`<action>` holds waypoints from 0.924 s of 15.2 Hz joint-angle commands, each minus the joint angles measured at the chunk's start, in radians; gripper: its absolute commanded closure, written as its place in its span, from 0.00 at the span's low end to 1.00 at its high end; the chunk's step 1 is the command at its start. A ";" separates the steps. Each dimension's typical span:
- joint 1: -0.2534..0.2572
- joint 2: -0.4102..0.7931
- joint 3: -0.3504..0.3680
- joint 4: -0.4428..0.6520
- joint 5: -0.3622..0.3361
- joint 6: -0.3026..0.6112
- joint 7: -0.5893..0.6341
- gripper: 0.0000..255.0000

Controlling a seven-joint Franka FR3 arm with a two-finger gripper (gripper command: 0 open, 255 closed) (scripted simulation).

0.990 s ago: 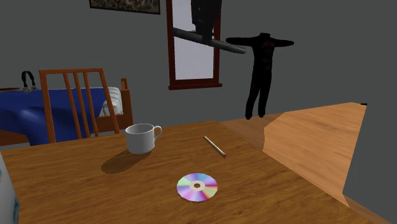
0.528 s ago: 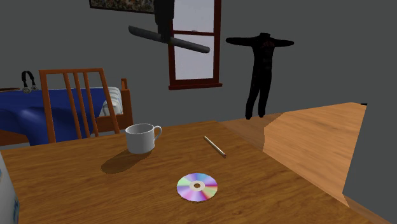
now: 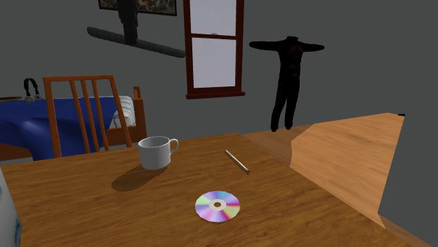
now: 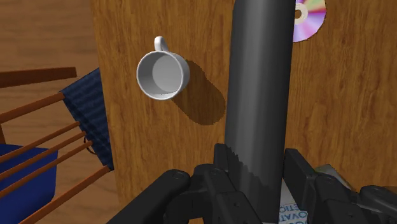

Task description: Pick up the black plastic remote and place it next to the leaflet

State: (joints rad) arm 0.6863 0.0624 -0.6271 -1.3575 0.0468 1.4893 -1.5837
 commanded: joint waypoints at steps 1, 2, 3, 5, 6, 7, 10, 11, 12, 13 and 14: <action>0.011 0.042 0.013 0.042 0.022 -0.007 0.031 1.00; 0.018 0.073 0.021 0.078 0.038 -0.016 0.052 1.00; 0.022 0.063 0.024 0.052 0.031 0.001 0.055 1.00; 0.029 0.046 0.027 0.004 0.020 0.035 0.060 1.00; 0.033 0.038 0.028 -0.019 0.015 0.052 0.063 1.00; 0.036 0.030 0.029 -0.041 0.011 0.068 0.066 1.00; 0.043 0.011 0.033 -0.104 -0.001 0.115 0.072 1.00; 0.045 0.005 0.034 -0.124 -0.005 0.130 0.075 1.00; 0.047 0.000 0.035 -0.144 -0.008 0.145 0.076 1.00; 0.048 -0.005 0.036 -0.163 -0.011 0.160 0.078 1.00; 0.050 -0.010 0.037 -0.181 -0.014 0.175 0.080 1.00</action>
State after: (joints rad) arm 0.7332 0.0597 -0.5921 -1.5181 0.0376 1.6486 -1.5077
